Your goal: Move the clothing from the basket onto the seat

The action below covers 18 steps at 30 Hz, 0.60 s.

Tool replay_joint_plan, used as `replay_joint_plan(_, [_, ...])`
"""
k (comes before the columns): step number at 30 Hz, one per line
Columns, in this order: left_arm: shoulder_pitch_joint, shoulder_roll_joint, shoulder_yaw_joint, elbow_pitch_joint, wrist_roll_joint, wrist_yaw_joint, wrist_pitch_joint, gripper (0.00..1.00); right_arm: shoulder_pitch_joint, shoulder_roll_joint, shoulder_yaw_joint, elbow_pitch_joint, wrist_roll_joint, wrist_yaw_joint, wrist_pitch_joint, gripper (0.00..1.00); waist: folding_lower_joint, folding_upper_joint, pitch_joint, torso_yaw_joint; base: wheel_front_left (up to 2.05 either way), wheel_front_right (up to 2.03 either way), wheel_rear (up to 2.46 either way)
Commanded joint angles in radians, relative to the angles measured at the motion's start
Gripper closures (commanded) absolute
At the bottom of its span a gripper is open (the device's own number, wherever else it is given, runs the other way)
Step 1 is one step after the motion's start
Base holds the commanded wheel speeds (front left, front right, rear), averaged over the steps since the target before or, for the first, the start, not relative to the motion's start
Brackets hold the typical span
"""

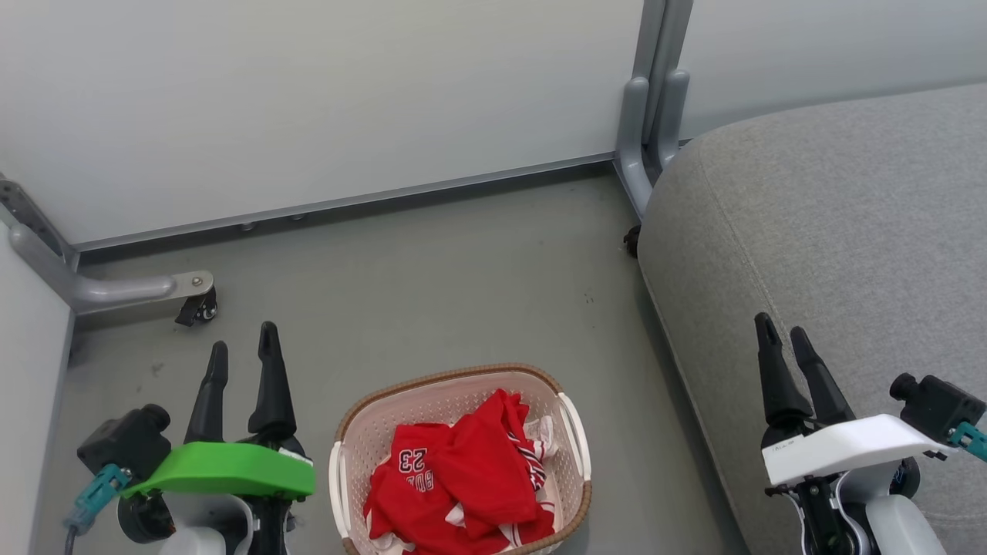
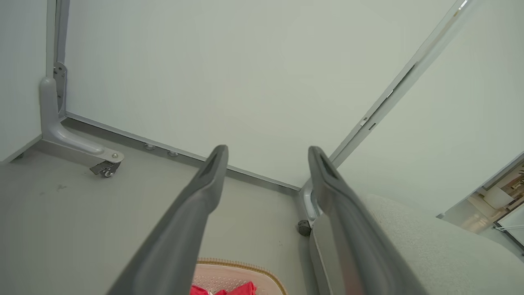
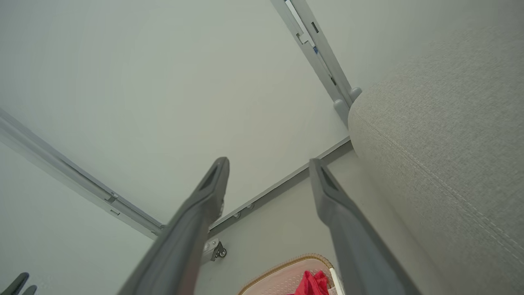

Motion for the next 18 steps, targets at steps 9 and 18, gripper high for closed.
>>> replay_joint_plan(9, [-0.007, 0.008, -0.03, 0.001, 0.156, 0.017, -0.03, 0.0, -0.011, -0.008, 0.019, -0.016, -0.127, 0.0, -0.033, 0.0, 0.0, 0.0, 0.001, 0.005, 0.0, 0.0, 0.0])
replay_joint_plan(18, [-0.007, 0.009, -0.052, 0.005, 0.262, 0.029, -0.054, 0.0, -0.01, -0.009, 0.036, -0.007, -0.243, 0.0, -0.056, 0.0, 0.0, 0.0, -0.001, 0.013, 0.0, 0.0, 0.0])
